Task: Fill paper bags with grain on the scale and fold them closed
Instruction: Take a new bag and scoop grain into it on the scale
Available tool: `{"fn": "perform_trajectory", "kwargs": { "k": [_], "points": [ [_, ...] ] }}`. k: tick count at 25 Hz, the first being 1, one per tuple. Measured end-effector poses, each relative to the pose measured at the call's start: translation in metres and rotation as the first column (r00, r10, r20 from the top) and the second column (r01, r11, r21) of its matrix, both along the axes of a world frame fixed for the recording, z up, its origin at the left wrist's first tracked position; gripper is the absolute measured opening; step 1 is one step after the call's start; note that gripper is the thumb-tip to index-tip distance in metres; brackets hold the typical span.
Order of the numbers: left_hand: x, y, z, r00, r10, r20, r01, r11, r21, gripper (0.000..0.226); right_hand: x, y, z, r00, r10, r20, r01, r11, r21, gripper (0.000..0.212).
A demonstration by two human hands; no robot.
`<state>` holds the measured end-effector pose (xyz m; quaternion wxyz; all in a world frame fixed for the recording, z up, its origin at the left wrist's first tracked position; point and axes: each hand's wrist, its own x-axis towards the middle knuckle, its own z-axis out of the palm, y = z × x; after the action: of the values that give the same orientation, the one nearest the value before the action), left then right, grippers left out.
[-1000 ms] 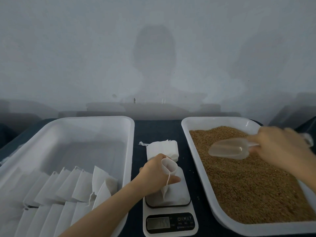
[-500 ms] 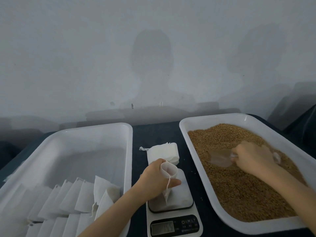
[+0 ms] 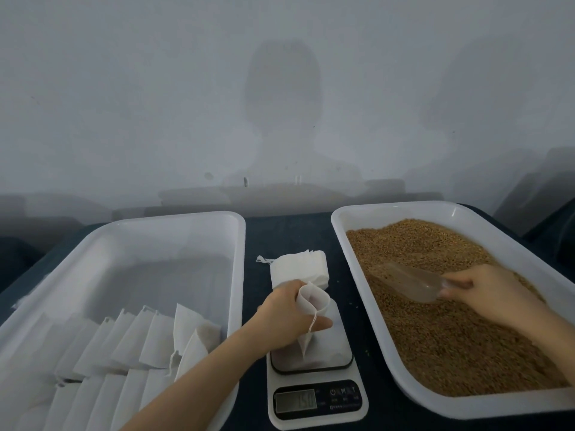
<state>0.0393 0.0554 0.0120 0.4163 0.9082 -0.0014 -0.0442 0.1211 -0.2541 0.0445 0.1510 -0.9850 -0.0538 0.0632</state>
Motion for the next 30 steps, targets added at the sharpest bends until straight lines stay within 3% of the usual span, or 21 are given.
{"fn": "perform_trajectory", "kwargs": {
  "k": [5,9,17,22,30],
  "points": [
    [-0.001,0.000,0.001,1.000,-0.021,0.018,0.022,1.000,-0.011,0.034,-0.008,0.001,0.005,1.000,-0.005,-0.017,0.006,0.997,0.074,0.037],
    [0.000,0.002,0.000,1.000,-0.001,0.009,0.001,0.999,-0.050,0.035,-0.012,0.005,0.015,0.997,0.027,0.066,-0.034,0.994,0.102,0.036],
    [0.000,0.003,0.001,0.998,0.045,-0.041,-0.052,0.986,-0.161,0.036,-0.027,0.034,0.058,0.942,0.255,0.217,-0.296,0.938,0.181,0.034],
    [-0.001,0.002,0.000,0.997,0.038,-0.061,-0.046,0.990,-0.133,0.039,-0.031,0.052,0.069,0.909,0.321,0.266,-0.369,0.916,0.156,0.033],
    [-0.001,0.001,0.002,0.998,0.033,-0.058,-0.042,0.986,-0.159,0.037,-0.028,0.066,0.086,0.813,0.480,0.328,-0.452,0.877,-0.164,0.032]
  ]
}}
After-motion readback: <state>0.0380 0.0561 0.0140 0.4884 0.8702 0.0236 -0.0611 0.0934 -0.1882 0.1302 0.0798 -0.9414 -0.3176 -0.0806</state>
